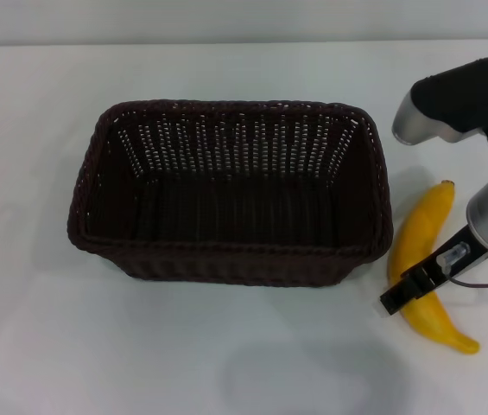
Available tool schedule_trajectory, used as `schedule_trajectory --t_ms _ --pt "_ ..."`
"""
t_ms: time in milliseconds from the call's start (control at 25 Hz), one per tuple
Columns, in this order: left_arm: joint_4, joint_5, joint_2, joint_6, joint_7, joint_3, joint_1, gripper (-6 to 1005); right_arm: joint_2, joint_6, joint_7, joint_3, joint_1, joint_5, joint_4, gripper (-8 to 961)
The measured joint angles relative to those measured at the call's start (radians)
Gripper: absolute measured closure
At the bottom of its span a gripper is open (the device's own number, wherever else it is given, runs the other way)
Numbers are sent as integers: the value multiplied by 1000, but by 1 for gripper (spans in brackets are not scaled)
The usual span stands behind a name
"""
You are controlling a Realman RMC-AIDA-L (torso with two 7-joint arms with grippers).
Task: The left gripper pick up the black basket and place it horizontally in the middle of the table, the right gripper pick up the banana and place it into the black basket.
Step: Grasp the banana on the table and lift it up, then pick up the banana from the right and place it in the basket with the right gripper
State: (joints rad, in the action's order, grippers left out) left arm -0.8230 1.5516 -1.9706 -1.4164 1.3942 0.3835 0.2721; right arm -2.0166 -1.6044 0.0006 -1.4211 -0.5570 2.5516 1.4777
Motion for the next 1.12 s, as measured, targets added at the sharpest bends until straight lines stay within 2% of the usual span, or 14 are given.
schedule_trajectory --t_ms 440,680,880,1120 --pt "-3 0 -1 -1 5 -4 -9 105 2 -1 -3 26 -22 80 2 294" --pt "-6 -1 -2 -1 8 -4 -7 105 5 10 -20 14 -22 97 -10 427" --pt "-6 -1 -1 -1 5 -5 -5 105 9 5 -70 -70 -6 131 4 483" --pt "-8 -1 -4 -1 6 -4 -5 105 10 -6 -191 -226 13 168 35 482"
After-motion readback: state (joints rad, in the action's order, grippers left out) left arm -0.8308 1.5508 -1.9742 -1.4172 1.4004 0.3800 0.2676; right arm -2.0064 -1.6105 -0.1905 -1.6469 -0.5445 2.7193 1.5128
